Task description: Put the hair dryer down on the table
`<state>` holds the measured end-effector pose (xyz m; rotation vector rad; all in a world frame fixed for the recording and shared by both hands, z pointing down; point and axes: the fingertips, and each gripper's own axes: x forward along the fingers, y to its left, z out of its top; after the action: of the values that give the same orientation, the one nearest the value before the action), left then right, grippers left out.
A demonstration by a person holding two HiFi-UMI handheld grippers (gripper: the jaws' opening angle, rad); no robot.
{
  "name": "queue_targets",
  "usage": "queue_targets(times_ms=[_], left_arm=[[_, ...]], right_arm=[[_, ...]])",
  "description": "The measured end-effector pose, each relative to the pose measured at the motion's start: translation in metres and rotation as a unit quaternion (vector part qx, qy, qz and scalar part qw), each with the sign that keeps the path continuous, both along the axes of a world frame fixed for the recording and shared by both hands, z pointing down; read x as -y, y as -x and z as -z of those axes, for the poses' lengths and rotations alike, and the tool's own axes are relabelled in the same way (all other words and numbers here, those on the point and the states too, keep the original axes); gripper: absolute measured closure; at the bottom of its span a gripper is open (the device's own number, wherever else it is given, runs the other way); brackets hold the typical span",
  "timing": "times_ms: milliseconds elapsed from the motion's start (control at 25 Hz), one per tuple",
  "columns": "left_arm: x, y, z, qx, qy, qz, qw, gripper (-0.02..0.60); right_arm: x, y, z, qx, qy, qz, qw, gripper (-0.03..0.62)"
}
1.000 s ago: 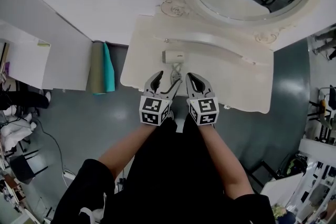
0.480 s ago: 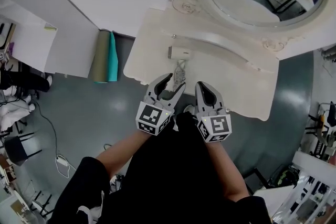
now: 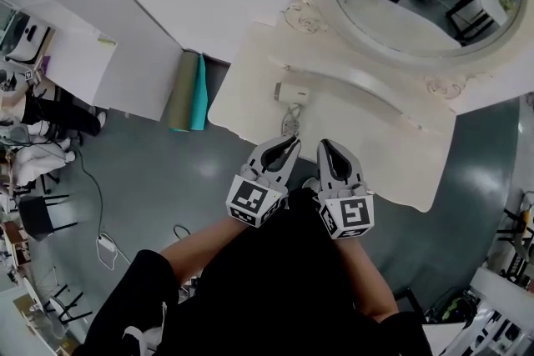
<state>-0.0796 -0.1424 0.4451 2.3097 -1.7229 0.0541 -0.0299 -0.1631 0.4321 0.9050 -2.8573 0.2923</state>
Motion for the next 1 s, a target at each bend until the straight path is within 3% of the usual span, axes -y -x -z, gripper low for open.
queue_targets(times_ms=[480, 1000], left_arm=[[0.014, -0.024, 0.01, 0.015, -0.004, 0.047, 0.9988, 0.566], [0.032, -0.026, 0.022, 0.022, -0.031, 0.067, 0.9971, 0.565]], right_arm=[[0.013, -0.034, 0.016, 0.025, -0.017, 0.025, 0.999, 0.574], [0.024, -0.024, 0.024, 0.014, -0.058, 0.028, 0.998, 0.576]])
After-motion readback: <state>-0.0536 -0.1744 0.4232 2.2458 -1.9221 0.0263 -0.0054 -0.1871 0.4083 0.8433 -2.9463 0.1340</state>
